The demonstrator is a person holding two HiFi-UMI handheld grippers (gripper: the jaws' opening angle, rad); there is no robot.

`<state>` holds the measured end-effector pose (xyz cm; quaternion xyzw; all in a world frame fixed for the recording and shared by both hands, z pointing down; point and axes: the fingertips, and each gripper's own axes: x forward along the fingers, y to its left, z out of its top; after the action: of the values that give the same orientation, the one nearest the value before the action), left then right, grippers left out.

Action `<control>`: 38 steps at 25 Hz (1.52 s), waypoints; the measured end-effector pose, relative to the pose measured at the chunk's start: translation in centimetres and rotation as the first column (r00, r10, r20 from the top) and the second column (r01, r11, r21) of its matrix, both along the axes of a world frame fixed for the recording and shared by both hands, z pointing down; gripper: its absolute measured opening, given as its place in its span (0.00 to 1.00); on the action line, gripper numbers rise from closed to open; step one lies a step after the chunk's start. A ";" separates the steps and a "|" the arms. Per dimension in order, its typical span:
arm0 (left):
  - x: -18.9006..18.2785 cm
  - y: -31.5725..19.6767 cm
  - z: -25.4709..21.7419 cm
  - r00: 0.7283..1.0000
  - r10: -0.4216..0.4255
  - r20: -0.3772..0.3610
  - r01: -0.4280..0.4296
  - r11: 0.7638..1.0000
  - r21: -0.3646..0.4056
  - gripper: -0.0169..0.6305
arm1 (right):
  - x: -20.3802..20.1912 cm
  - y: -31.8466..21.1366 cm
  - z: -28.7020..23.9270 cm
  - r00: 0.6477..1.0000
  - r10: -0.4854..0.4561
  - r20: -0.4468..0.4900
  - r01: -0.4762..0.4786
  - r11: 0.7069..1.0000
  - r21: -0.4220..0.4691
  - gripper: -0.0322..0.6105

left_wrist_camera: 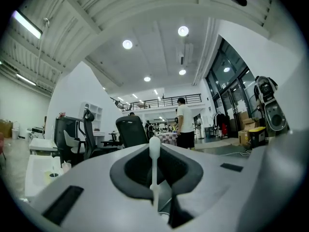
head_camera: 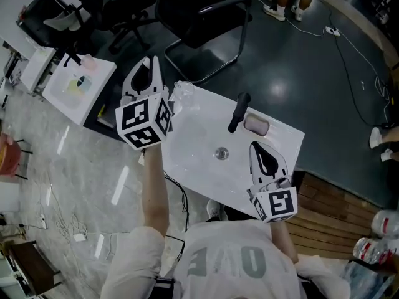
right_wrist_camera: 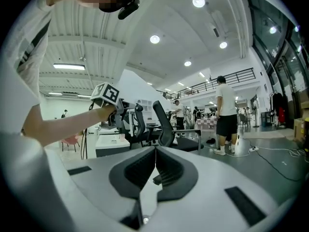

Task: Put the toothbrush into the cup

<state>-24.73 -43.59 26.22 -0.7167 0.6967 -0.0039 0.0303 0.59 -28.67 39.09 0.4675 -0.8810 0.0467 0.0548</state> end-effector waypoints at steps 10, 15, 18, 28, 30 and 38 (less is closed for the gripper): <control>0.1 -5.9 9.6 0.998 0.019 -0.067 -0.027 0.993 -0.116 0.11 | 1.1 -1.4 2.2 0.999 0.035 -0.018 -0.036 0.998 -0.052 0.10; 1.1 -6.7 14.2 0.998 0.020 -0.060 -0.031 0.981 -0.190 0.11 | 0.6 -2.0 2.9 0.999 0.004 -0.032 -0.006 0.997 -0.071 0.10; 1.2 -7.0 16.5 0.999 0.014 -0.046 -0.024 0.974 -0.226 0.11 | 0.0 -2.5 3.3 1.000 -0.007 -0.026 0.005 0.996 -0.085 0.10; 0.4 -7.7 20.1 0.998 0.002 -0.069 -0.021 0.961 -0.276 0.11 | -2.2 -2.8 4.5 0.999 -0.048 -0.022 0.046 0.993 -0.113 0.10; 0.4 -7.7 20.6 0.997 -0.001 -0.073 -0.020 0.957 -0.288 0.11 | -2.3 -2.9 4.5 0.999 -0.049 -0.023 0.046 0.992 -0.116 0.10; 0.8 -7.3 21.7 0.999 -0.002 -0.040 -0.011 0.949 -0.314 0.11 | -2.2 -2.6 4.3 0.998 -0.051 -0.030 0.047 0.993 -0.108 0.10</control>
<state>-23.97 -50.90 47.90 -0.7139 0.6860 -0.1004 -0.0981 -1.59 -31.25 43.43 0.4429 -0.8874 0.0850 0.0956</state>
